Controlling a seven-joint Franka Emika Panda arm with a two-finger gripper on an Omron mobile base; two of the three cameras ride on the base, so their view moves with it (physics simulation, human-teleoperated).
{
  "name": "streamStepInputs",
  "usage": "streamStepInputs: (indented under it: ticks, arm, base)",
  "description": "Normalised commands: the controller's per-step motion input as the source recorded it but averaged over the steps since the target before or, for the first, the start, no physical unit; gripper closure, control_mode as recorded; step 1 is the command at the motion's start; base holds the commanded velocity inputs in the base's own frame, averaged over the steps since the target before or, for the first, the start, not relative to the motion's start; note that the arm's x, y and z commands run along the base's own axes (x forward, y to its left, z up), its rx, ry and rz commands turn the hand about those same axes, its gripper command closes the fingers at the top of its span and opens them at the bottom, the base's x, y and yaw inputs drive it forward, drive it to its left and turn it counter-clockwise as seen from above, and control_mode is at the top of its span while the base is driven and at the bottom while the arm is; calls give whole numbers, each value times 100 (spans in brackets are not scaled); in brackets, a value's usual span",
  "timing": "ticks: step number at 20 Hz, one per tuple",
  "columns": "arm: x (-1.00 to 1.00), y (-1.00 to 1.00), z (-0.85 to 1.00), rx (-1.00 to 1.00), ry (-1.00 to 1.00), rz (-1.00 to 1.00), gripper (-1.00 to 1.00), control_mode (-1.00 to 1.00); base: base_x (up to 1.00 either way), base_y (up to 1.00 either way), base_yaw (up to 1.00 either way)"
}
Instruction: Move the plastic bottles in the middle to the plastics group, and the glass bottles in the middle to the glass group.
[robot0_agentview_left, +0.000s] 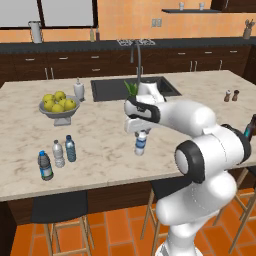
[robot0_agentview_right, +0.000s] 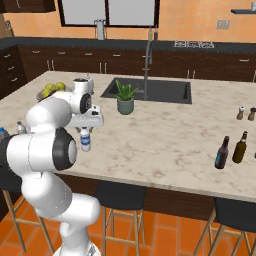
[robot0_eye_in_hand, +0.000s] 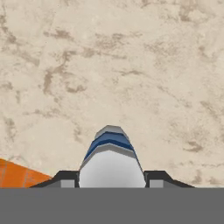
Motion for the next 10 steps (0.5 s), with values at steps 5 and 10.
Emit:
streamStepInputs:
  ticks: [5, 10]
  arm:
    - [-23, 100, 33, 0, 3, 21, 100, -100]
    - [-19, 100, 25, -1, 5, 24, 100, -100]
  base:
    - [0, 0, 0]
    - [0, 0, 0]
